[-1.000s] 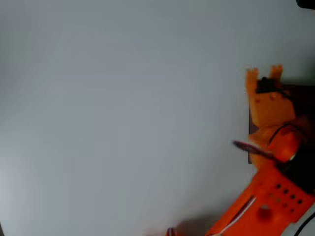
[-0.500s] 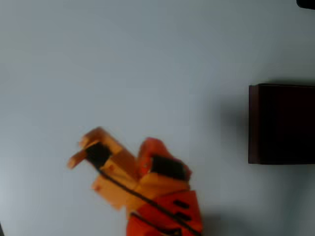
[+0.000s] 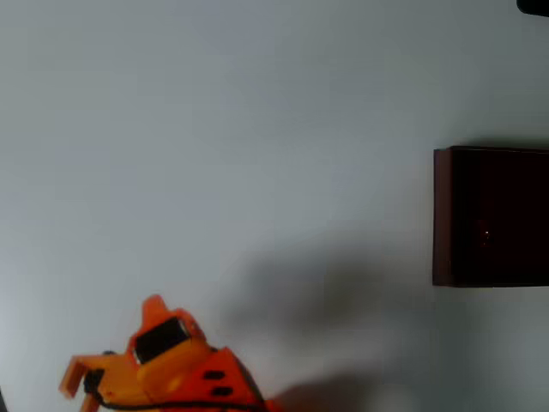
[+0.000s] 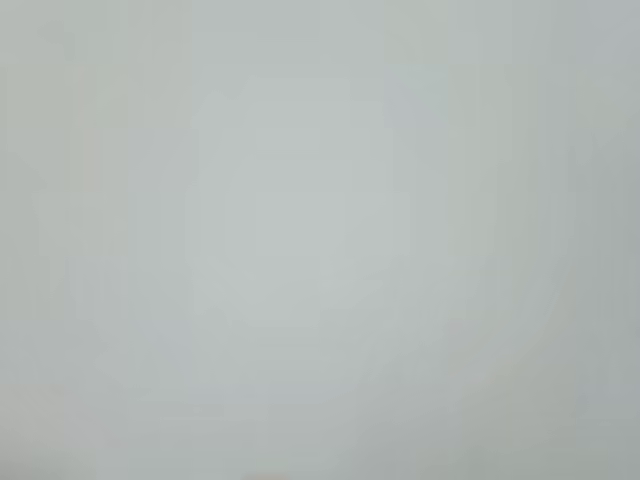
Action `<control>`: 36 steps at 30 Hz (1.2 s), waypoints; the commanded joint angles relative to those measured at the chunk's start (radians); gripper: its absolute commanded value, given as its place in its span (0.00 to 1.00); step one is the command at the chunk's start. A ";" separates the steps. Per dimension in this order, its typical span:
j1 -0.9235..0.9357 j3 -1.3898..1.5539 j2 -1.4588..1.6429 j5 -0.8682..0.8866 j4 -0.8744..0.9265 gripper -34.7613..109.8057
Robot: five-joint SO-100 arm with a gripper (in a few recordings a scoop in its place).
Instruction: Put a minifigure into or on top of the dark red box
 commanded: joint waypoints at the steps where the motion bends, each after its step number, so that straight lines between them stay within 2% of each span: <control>1: -0.041 0.202 0.456 0.023 0.080 0.24; 2: -0.051 0.250 0.568 0.026 0.143 0.24; 3: -0.069 0.225 0.529 0.037 0.184 0.24; 5: -0.095 0.225 0.456 0.023 0.179 0.24; 8: -0.097 0.296 0.566 0.038 0.249 0.24; 11: -0.118 0.365 0.563 0.060 0.215 0.24; 17: -0.143 0.462 0.565 0.255 0.166 0.24; 22: -0.193 0.468 0.565 -0.048 0.086 0.24; 27: -0.227 0.445 0.565 -0.048 0.183 0.24; 30: -0.287 0.445 0.563 -0.098 0.183 0.24; 33: -0.324 0.445 0.563 -0.127 0.181 0.30; 36: -0.330 0.445 0.563 -0.132 0.181 0.24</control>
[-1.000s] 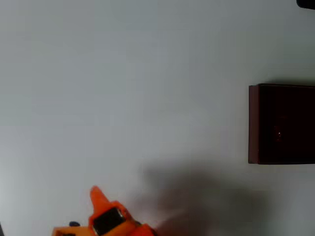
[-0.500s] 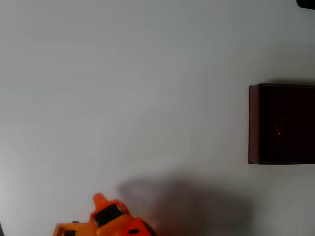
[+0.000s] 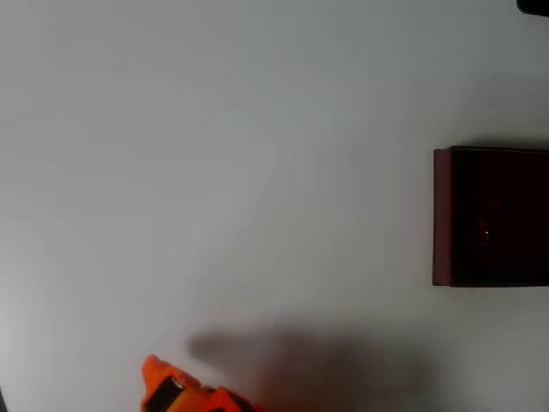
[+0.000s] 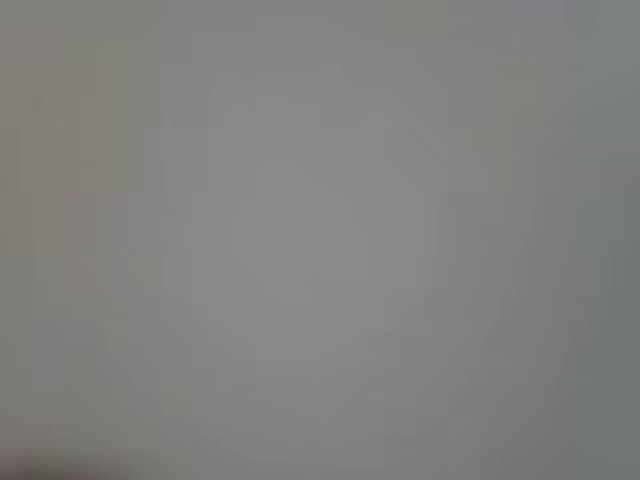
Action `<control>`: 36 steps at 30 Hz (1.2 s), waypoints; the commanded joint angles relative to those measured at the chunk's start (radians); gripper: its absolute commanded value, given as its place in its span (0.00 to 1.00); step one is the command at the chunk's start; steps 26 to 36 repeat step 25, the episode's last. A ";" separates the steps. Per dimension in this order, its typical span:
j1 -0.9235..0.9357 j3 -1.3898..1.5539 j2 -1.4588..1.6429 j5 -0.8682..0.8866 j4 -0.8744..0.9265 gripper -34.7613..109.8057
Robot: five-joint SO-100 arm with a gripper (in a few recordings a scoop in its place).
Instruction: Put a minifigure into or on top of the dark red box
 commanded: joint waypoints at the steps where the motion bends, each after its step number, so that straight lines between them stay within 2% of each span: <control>1: -0.026 -0.025 0.012 -0.017 0.026 0.24; 36: -0.025 -0.025 0.012 -0.002 0.026 0.24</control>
